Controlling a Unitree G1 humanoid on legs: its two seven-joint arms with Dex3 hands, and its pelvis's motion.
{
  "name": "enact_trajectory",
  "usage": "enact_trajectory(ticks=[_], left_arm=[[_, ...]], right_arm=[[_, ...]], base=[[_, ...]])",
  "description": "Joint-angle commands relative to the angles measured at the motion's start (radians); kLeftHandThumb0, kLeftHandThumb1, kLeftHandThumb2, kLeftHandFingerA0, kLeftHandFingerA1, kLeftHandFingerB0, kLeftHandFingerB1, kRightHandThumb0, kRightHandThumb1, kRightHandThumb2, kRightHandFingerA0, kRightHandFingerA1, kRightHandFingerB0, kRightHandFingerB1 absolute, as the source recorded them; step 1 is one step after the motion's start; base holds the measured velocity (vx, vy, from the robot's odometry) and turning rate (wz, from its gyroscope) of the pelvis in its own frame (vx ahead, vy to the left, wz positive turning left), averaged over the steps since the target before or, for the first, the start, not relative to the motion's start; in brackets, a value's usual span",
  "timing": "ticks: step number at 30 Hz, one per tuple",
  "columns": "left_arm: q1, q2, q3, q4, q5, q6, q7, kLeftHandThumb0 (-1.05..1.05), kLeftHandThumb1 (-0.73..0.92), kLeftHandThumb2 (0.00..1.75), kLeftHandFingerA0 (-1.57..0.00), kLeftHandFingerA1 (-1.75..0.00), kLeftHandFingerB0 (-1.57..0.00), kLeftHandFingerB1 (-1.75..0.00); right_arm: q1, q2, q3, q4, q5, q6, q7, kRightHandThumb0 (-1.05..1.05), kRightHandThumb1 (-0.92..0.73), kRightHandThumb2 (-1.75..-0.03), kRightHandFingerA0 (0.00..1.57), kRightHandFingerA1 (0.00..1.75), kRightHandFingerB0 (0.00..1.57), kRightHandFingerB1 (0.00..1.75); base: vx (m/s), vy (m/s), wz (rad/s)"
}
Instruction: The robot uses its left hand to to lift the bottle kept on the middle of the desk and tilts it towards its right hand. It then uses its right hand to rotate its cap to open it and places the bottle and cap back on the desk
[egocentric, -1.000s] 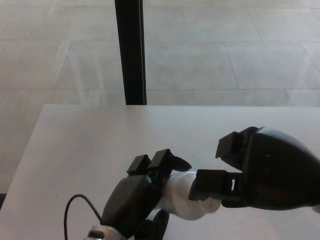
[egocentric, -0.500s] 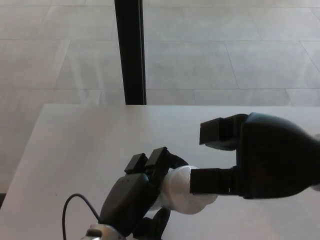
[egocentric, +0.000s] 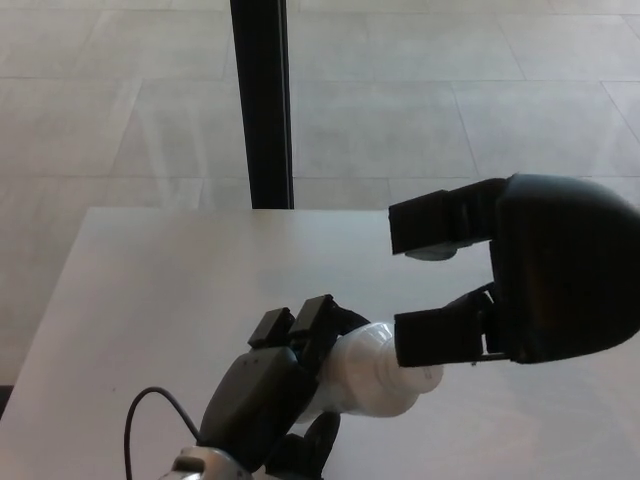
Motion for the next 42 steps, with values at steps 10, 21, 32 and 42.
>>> enact_trajectory(ticks=[10, 21, 32, 42], left_arm=[[0.023, 0.016, 0.008, -0.022, -0.003, 0.021, -0.006, 0.23, 0.46, 1.64, -1.21, -1.75, -1.11, -1.55], [0.03, 0.009, 0.013, -0.024, -0.006, 0.025, -0.001, 0.23, 0.46, 1.66, -1.19, -1.75, -1.12, -1.56], [0.034, 0.012, 0.018, -0.022, -0.008, 0.024, 0.0, 0.22, 0.48, 1.64, -1.16, -1.75, -1.1, -1.56], [0.045, 0.011, 0.018, -0.032, -0.002, 0.026, 0.009, 0.23, 0.48, 1.63, -1.18, -1.75, -1.11, -1.55]], right_arm=[[0.436, -0.031, -0.173, -0.122, 0.398, 0.448, 0.331, -0.31, -0.62, -0.68, 0.94, 1.48, 0.81, 0.72], [0.81, 0.22, -0.223, -0.449, 0.511, 0.973, 0.585, -0.61, -0.65, -0.63, 0.97, 1.41, 0.6, 0.48], [0.927, 0.452, -0.221, -0.539, 0.441, 1.082, 0.59, -0.56, -0.54, -0.94, 1.07, 1.21, 0.52, 0.6], [0.955, 0.545, -0.314, -0.601, 0.44, 1.121, 0.584, -0.52, -0.64, -0.61, 0.99, 1.47, 0.53, 0.48]], base=[[0.0, 0.0, 0.0], [0.0, 0.0, 0.0], [0.0, 0.0, 0.0], [0.0, 0.0, 0.0]])
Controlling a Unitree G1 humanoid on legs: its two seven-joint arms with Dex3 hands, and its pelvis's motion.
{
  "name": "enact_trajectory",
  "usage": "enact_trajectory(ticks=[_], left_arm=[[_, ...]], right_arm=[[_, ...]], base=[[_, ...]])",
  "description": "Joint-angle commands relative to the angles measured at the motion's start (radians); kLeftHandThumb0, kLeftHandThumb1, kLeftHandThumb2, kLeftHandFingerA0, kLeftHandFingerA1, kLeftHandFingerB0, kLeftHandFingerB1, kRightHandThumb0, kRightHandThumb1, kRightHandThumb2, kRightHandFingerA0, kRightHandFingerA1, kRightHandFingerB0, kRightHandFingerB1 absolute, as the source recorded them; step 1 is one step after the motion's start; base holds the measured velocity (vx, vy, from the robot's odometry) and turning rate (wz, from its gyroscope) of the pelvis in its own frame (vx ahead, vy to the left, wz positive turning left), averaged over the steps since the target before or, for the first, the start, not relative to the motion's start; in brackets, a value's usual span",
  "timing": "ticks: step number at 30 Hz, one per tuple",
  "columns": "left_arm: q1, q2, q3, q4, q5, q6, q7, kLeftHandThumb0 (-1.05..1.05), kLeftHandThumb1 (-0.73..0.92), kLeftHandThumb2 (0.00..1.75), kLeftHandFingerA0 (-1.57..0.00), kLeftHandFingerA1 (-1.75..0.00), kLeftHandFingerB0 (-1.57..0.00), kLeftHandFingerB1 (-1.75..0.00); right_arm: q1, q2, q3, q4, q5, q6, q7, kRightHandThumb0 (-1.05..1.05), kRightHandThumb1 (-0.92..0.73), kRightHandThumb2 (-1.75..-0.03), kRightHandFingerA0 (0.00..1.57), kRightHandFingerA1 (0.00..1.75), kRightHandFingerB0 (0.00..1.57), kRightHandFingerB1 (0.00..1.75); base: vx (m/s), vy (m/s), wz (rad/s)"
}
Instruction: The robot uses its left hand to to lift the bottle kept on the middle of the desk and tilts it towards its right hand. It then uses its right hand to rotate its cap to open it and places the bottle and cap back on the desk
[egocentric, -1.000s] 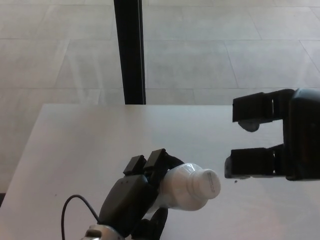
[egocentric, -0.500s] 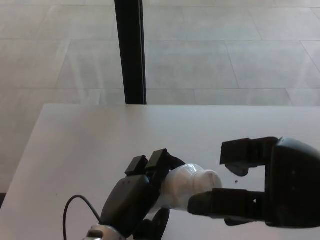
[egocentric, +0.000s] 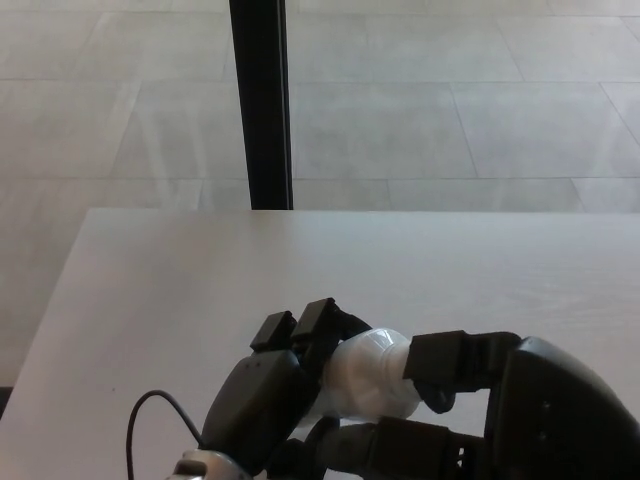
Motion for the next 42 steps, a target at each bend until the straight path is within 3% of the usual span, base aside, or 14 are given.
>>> enact_trajectory(ticks=[1, 4, 5, 6, 13, 16, 18, 26, 27, 29, 30, 31, 32, 42], left_arm=[[0.039, 0.02, 0.023, -0.034, -0.004, 0.029, 0.005, 0.23, 0.48, 1.63, -1.18, -1.75, -1.11, -1.55], [0.039, 0.022, 0.021, -0.033, -0.001, 0.029, 0.003, 0.25, 0.47, 1.66, -1.19, -1.75, -1.12, -1.55], [0.036, 0.024, 0.022, -0.024, -0.003, 0.013, 0.01, 0.26, 0.47, 1.65, -1.19, -1.75, -1.12, -1.55], [0.039, 0.022, 0.022, -0.027, -0.002, 0.015, 0.013, 0.26, 0.46, 1.65, -1.17, -1.75, -1.11, -1.54], [0.044, 0.015, 0.024, -0.021, -0.005, 0.01, 0.025, 0.27, 0.47, 1.67, -1.2, -1.75, -1.13, -1.54], [0.042, 0.019, 0.023, -0.021, 0.003, 0.013, 0.026, 0.26, 0.47, 1.67, -1.21, -1.75, -1.13, -1.54], [0.044, 0.021, 0.025, -0.023, 0.0, 0.006, 0.028, 0.25, 0.47, 1.65, -1.19, -1.75, -1.12, -1.55], [0.047, 0.017, 0.024, -0.028, 0.0, 0.011, 0.026, 0.25, 0.48, 1.63, -1.21, -1.75, -1.13, -1.56], [0.045, 0.018, 0.022, -0.025, 0.007, 0.007, 0.033, 0.25, 0.47, 1.62, -1.22, -1.75, -1.14, -1.56], [0.041, 0.014, 0.025, -0.016, 0.001, -0.002, 0.041, 0.24, 0.48, 1.67, -1.19, -1.75, -1.12, -1.56], [0.041, 0.017, 0.026, -0.017, 0.0, -0.003, 0.038, 0.24, 0.49, 1.66, -1.19, -1.75, -1.13, -1.56], [0.041, 0.017, 0.027, -0.017, 0.0, -0.003, 0.038, 0.24, 0.49, 1.66, -1.19, -1.75, -1.13, -1.56], [0.041, 0.017, 0.027, -0.022, 0.004, 0.007, 0.035, 0.23, 0.48, 1.67, -1.18, -1.75, -1.12, -1.56], [0.05, 0.015, 0.026, -0.021, -0.001, 0.004, 0.035, 0.25, 0.49, 1.64, -1.19, -1.75, -1.12, -1.56]], right_arm=[[0.248, 0.261, -0.187, -0.221, 0.355, 0.793, 0.348, -0.52, -0.64, -0.61, 0.99, 1.47, 0.53, 0.48], [0.244, 0.268, -0.215, -0.248, 0.359, 0.787, 0.342, -0.53, -0.64, -0.63, 0.98, 1.52, 0.51, 0.48], [0.239, 0.271, -0.223, -0.256, 0.36, 0.781, 0.336, -0.59, -0.52, -0.82, 1.05, 1.37, 0.46, 0.57], [0.237, 0.272, -0.231, -0.268, 0.356, 0.78, 0.338, -0.52, -0.63, -0.62, 0.96, 1.55, 0.5, 0.49], [0.215, 0.269, -0.316, -0.39, 0.395, 0.825, 0.371, -0.53, -0.63, -0.64, 0.93, 1.59, 0.53, 0.54], [0.225, 0.254, -0.351, -0.425, 0.424, 0.834, 0.382, -0.55, -0.63, -0.63, 0.96, 1.56, 0.55, 0.54], [0.248, 0.25, -0.38, -0.451, 0.437, 0.838, 0.386, -0.61, -0.52, -0.84, 1.08, 1.35, 0.53, 0.61], [0.377, 0.27, -0.368, -0.466, 0.452, 0.824, 0.422, -0.58, -0.53, -0.84, 1.08, 1.31, 0.53, 0.59], [0.396, 0.275, -0.353, -0.462, 0.448, 0.817, 0.427, -0.52, -0.64, -0.6, 1.03, 1.41, 0.58, 0.49], [0.433, 0.298, -0.307, -0.457, 0.4, 0.814, 0.451, -0.58, -0.62, -0.63, 1.05, 1.37, 0.56, 0.49], [0.442, 0.317, -0.286, -0.454, 0.375, 0.825, 0.463, -0.53, -0.5, -0.94, 1.19, 1.24, 0.53, 0.63], [0.443, 0.32, -0.285, -0.455, 0.373, 0.828, 0.466, -0.53, -0.5, -0.94, 1.19, 1.24, 0.53, 0.63], [0.444, 0.326, -0.275, -0.451, 0.362, 0.83, 0.472, -0.57, -0.65, -0.59, 1.06, 1.29, 0.55, 0.46], [0.392, 0.414, -0.245, -0.391, 0.259, 0.9, 0.499, -0.59, -0.64, -0.62, 0.95, 1.44, 0.5, 0.47]], base=[[0.0, 0.0, 0.0], [0.0, 0.0, 0.0], [0.0, 0.0, 0.0], [0.0, 0.0, 0.0], [0.0, 0.0, 0.0], [0.0, 0.0, 0.0], [0.0, 0.0, 0.0], [0.0, 0.0, 0.0], [0.0, 0.0, 0.0], [0.0, 0.0, 0.0], [0.0, 0.0, 0.0], [0.0, 0.0, 0.0], [0.0, 0.0, 0.0], [0.0, 0.0, 0.0]])
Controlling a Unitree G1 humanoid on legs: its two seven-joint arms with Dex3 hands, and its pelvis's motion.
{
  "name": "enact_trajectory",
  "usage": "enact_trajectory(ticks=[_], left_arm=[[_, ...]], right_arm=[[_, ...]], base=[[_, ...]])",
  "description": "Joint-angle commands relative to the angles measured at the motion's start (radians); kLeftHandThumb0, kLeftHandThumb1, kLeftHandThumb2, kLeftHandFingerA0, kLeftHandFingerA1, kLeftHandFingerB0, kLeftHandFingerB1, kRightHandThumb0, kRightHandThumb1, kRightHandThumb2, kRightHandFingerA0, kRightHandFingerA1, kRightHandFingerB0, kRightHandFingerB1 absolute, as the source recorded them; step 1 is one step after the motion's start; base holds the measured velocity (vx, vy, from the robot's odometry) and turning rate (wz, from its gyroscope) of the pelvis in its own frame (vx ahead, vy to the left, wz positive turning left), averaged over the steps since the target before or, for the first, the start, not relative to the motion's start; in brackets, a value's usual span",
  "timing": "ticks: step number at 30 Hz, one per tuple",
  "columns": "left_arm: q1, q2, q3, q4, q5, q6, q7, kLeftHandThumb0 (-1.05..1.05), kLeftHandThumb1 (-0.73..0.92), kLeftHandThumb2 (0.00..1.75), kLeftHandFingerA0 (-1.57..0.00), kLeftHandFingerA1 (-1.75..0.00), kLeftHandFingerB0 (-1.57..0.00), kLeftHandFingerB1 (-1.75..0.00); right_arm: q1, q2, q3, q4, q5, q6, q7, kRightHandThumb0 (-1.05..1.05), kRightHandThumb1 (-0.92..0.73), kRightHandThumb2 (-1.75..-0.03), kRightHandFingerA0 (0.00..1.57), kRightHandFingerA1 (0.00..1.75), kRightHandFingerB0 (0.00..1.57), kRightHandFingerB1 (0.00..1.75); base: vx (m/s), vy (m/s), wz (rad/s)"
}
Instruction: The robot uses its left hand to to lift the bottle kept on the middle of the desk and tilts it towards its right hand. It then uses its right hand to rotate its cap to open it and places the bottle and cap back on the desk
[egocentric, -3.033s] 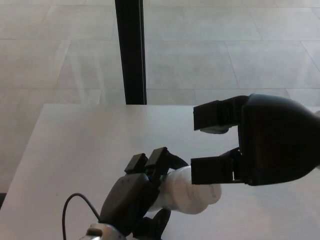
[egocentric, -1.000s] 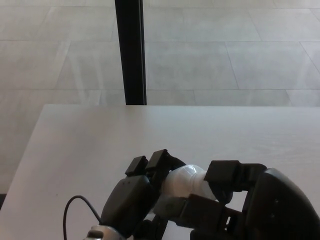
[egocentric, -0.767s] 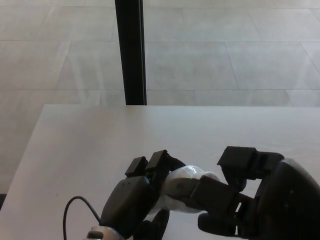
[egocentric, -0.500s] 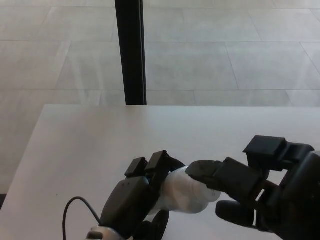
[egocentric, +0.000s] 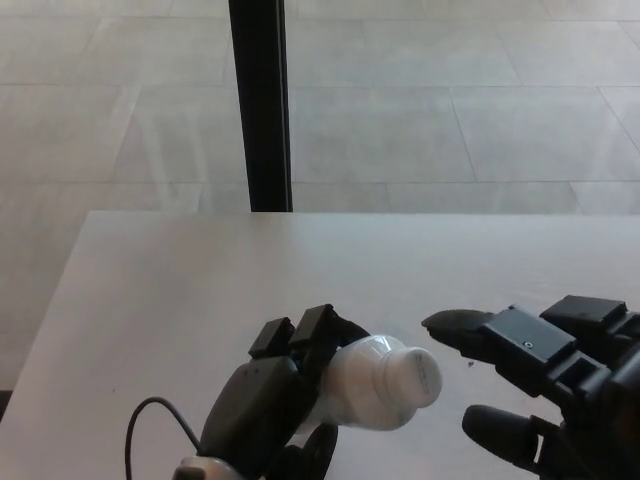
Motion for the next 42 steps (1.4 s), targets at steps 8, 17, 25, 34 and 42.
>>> enact_trajectory(ticks=[8, 17, 25, 34, 42], left_arm=[[0.039, 0.013, 0.027, -0.029, 0.002, 0.012, 0.035, 0.24, 0.49, 1.64, -1.21, -1.75, -1.12, -1.55], [0.022, 0.009, 0.028, -0.016, -0.002, 0.005, 0.04, 0.2, 0.52, 1.61, -1.16, -1.75, -1.11, -1.56], [0.008, -0.009, 0.028, -0.008, -0.001, 0.007, 0.053, 0.23, 0.51, 1.64, -1.19, -1.75, -1.12, -1.55], [0.002, -0.018, 0.035, -0.005, -0.002, 0.0, 0.06, 0.26, 0.53, 1.64, -1.24, -1.74, -1.15, -1.55], [-0.007, -0.015, 0.033, -0.004, 0.002, 0.005, 0.057, 0.18, 0.5, 1.6, -1.18, -1.75, -1.1, -1.56]], right_arm=[[-0.02, 0.216, -0.049, 0.019, 0.106, 0.545, 0.197, -0.57, -0.64, -0.62, 0.98, 1.48, 0.51, 0.49], [-0.01, 0.262, -0.009, 0.022, 0.089, 0.55, 0.206, -0.61, -0.64, -0.62, 1.0, 1.39, 0.52, 0.48], [0.085, 0.304, 0.145, -0.004, 0.019, 0.531, 0.25, -0.57, -0.52, -0.97, 1.16, 1.3, 0.44, 0.62], [0.113, 0.263, 0.229, -0.007, 0.028, 0.546, 0.232, -0.64, -0.69, -0.61, 0.99, 1.34, 0.49, 0.48], [0.068, 0.222, 0.239, -0.002, 0.025, 0.601, 0.222, -0.64, -0.69, -0.61, 0.96, 1.39, 0.46, 0.49]], base=[[0.0, 0.0, 0.0], [0.0, 0.0, 0.0], [0.0, 0.0, 0.0], [0.0, 0.0, 0.0], [0.0, 0.0, 0.0]])
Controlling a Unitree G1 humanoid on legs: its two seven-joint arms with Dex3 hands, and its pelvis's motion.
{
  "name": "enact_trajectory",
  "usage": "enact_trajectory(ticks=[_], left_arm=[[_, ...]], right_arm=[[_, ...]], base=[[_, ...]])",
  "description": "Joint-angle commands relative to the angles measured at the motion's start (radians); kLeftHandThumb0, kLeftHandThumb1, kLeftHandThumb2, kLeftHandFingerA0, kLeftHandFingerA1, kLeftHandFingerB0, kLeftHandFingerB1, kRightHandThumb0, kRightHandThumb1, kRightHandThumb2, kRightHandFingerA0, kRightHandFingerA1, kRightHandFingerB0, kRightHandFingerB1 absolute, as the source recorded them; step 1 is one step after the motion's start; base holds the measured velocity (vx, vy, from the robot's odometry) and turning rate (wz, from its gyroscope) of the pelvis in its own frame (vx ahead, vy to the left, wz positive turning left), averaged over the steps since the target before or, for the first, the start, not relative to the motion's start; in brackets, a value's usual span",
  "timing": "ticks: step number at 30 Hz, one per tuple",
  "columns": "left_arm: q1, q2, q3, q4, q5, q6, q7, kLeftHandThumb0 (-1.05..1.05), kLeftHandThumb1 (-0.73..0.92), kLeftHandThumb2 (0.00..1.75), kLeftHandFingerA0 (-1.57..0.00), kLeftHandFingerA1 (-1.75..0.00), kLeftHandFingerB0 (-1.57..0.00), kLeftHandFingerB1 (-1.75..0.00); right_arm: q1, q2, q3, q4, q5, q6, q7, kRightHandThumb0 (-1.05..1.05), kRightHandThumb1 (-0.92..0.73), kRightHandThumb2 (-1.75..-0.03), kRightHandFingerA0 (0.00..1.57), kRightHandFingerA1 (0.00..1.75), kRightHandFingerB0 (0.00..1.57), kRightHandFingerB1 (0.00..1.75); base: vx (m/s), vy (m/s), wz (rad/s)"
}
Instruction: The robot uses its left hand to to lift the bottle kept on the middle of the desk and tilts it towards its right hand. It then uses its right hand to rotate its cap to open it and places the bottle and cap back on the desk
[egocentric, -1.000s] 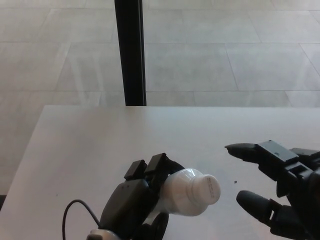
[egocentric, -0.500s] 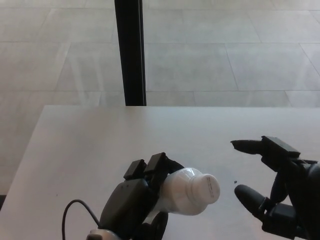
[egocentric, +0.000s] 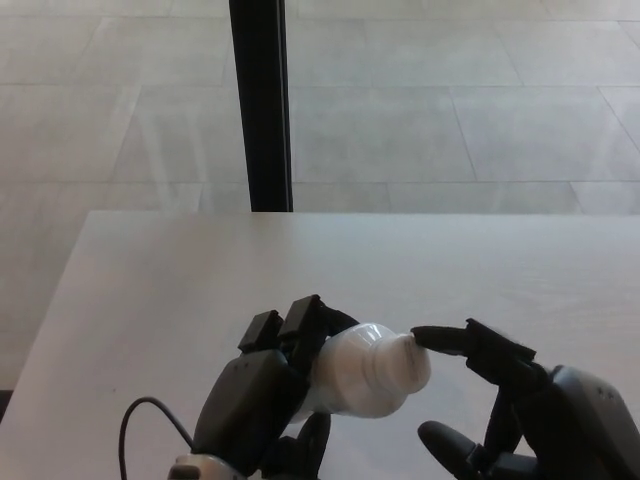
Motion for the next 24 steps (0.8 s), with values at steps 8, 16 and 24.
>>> enact_trajectory(ticks=[8, 16, 24], left_arm=[[-0.002, 0.001, 0.001, -0.001, 0.009, -0.004, 0.034, 0.22, 0.52, 1.61, -1.21, -1.75, -1.13, -1.55], [-0.002, -0.016, -0.003, 0.0, 0.006, 0.012, 0.032, 0.2, 0.52, 1.65, -1.21, -1.75, -1.12, -1.55], [-0.012, -0.009, 0.001, 0.0, 0.003, 0.015, 0.017, 0.2, 0.52, 1.62, -1.2, -1.75, -1.1, -1.54]], right_arm=[[-0.137, -0.051, -0.079, 0.003, 0.027, 0.157, -0.01, -0.6, -0.64, -0.63, 0.94, 1.45, 0.45, 0.47], [-0.187, -0.046, -0.054, -0.005, 0.047, 0.175, -0.027, -0.6, -0.66, -0.6, 0.98, 1.41, 0.48, 0.49], [-0.137, -0.073, 0.048, -0.004, 0.035, 0.161, -0.028, -0.64, -0.64, -0.62, 0.95, 1.47, 0.46, 0.48]], base=[[0.0, 0.0, 0.0], [0.0, 0.0, 0.0], [0.0, 0.0, 0.0]])
